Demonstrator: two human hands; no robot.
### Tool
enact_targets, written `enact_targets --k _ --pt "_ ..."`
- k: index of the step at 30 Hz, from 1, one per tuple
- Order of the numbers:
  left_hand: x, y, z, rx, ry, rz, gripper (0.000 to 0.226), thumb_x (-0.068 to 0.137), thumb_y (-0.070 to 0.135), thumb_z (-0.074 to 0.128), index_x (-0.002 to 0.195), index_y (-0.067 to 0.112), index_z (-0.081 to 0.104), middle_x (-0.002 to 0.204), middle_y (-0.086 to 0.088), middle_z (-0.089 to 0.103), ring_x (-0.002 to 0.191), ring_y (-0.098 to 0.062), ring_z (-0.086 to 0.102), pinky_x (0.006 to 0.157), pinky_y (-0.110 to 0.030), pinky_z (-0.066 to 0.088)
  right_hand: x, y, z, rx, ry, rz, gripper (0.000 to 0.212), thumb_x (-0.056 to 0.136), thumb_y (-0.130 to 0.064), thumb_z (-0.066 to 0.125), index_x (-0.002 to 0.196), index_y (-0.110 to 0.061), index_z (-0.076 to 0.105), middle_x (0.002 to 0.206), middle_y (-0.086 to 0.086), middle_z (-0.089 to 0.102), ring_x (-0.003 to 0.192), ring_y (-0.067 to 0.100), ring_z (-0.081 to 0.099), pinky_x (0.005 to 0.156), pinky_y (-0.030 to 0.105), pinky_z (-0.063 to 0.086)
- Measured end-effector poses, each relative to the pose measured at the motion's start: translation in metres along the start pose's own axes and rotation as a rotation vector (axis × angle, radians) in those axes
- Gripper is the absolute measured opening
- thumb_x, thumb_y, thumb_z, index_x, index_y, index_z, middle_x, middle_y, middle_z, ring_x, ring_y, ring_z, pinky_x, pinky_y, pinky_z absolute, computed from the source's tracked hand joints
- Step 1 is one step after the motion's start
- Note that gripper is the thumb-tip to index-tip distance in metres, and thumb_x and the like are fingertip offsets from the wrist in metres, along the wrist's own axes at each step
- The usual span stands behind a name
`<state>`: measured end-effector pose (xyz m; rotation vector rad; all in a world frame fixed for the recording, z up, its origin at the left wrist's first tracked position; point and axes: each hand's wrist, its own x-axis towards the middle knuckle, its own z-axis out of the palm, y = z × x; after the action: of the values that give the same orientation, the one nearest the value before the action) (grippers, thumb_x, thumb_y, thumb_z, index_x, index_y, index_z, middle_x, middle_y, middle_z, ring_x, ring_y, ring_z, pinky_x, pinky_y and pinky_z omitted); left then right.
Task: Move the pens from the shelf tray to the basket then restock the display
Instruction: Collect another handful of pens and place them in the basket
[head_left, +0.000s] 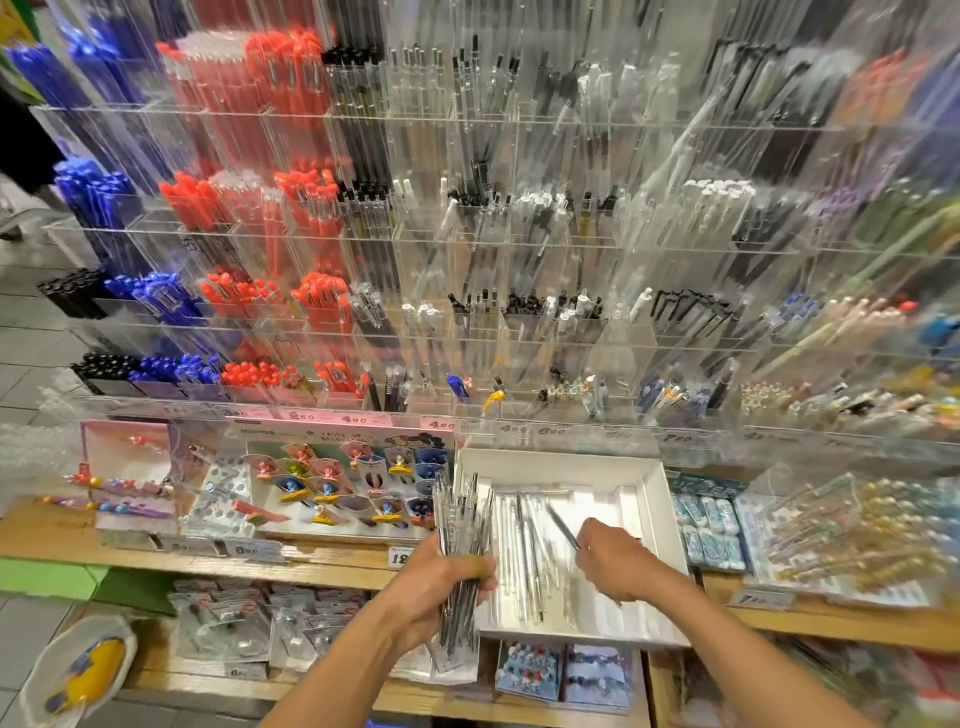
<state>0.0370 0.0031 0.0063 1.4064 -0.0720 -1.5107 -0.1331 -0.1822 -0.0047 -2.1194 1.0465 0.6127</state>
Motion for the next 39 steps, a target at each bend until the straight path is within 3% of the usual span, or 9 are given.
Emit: enact_targets --k 6,10,13,19,22,25,29,34,39 --pt "0.002 0.012 0.015 0.214 0.022 0.046 0.079 0.063 0.007 0.089 0.126 0.0 0.043 0.083 -0.014 0.071 0.068 -0.023 0.066 0.068 -0.035 0.056 -0.038 -0.03 -0.042 0.02 -0.156 -0.325 0.016 0.089 -0.034 0.069 0.095 -0.019 0.072 0.069 -0.015 0.065 0.051 0.005 0.06 0.055 0.022 0.047" --pt "-0.004 0.019 0.026 0.414 -0.009 0.095 0.087 0.045 0.035 0.098 0.116 0.014 0.052 0.1 -0.01 0.074 0.091 -0.025 0.071 0.077 -0.037 0.058 -0.039 -0.051 -0.045 0.416 -0.201 -0.384 0.025 0.078 -0.022 0.082 0.089 -0.009 0.063 0.064 -0.001 0.068 0.051 0.013 0.062 0.049 0.024 0.05" --pt "-0.004 0.02 0.026 0.348 -0.063 0.108 0.08 0.046 0.029 0.098 0.112 0.008 0.058 0.089 -0.006 0.077 0.082 -0.02 0.073 0.072 -0.029 0.056 -0.031 -0.056 -0.039 0.673 -0.23 -0.381 0.033 0.076 -0.015 0.083 0.091 -0.008 0.055 0.066 0.013 0.067 0.055 0.021 0.063 0.051 0.028 0.054" --pt "-0.003 0.017 0.02 0.259 -0.128 0.119 0.053 0.058 0.025 0.095 0.104 0.013 0.072 0.094 -0.007 0.075 0.08 -0.013 0.069 0.07 -0.027 0.052 -0.013 -0.06 -0.018 1.007 -0.228 -0.36 0.044 0.075 -0.016 0.082 0.102 -0.006 0.048 0.059 0.01 0.066 0.051 0.017 0.064 0.047 0.023 0.051" --pt "0.001 0.015 0.016 0.169 -0.123 0.089 0.072 0.053 0.018 0.097 0.116 0.008 0.064 0.087 -0.009 0.073 0.07 -0.015 0.066 0.064 -0.031 0.052 -0.004 -0.062 -0.013 1.078 -0.254 -0.374 0.062 0.07 -0.022 0.084 0.11 -0.004 0.039 0.062 0.009 0.067 0.054 0.019 0.066 0.048 0.023 0.051" --pt "0.007 0.016 0.009 0.107 -0.076 0.064 0.091 0.049 0.013 0.099 0.125 0.002 0.05 0.081 -0.013 0.07 0.064 -0.021 0.062 0.06 -0.035 0.053 0.009 -0.055 -0.012 1.131 -0.236 -0.328 0.047 0.08 -0.028 0.079 0.11 -0.005 0.051 0.075 0.011 0.071 0.058 0.017 0.066 0.052 0.023 0.052" --pt "0.013 0.018 -0.002 0.003 -0.046 0.014 0.095 0.041 0.013 0.101 0.118 0.002 0.047 0.075 -0.015 0.068 0.063 -0.024 0.061 0.058 -0.035 0.054 0.04 -0.034 0.01 0.734 0.053 -0.044 0.012 0.096 -0.02 0.058 0.099 -0.012 0.067 0.093 0.003 0.072 0.066 0.012 0.065 0.059 0.025 0.05" --pt "0.017 0.017 -0.009 -0.072 -0.045 -0.008 0.093 0.044 0.011 0.099 0.119 0.006 0.046 0.076 -0.015 0.066 0.064 -0.025 0.059 0.058 -0.036 0.054 0.064 -0.019 0.058 0.071 0.054 0.06 0.017 0.092 -0.009 0.053 0.102 -0.008 0.067 0.11 0.007 0.067 0.095 0.022 0.066 0.073 0.027 0.051" --pt "0.015 0.018 -0.01 -0.102 -0.034 -0.019 0.096 0.042 0.009 0.099 0.121 0.007 0.044 0.077 -0.016 0.069 0.063 -0.024 0.061 0.059 -0.036 0.055 0.069 -0.02 0.075 -0.089 0.084 0.127 0.028 0.087 0.001 0.047 0.107 -0.011 0.062 0.109 0.005 0.065 0.098 0.021 0.065 0.071 0.025 0.049"
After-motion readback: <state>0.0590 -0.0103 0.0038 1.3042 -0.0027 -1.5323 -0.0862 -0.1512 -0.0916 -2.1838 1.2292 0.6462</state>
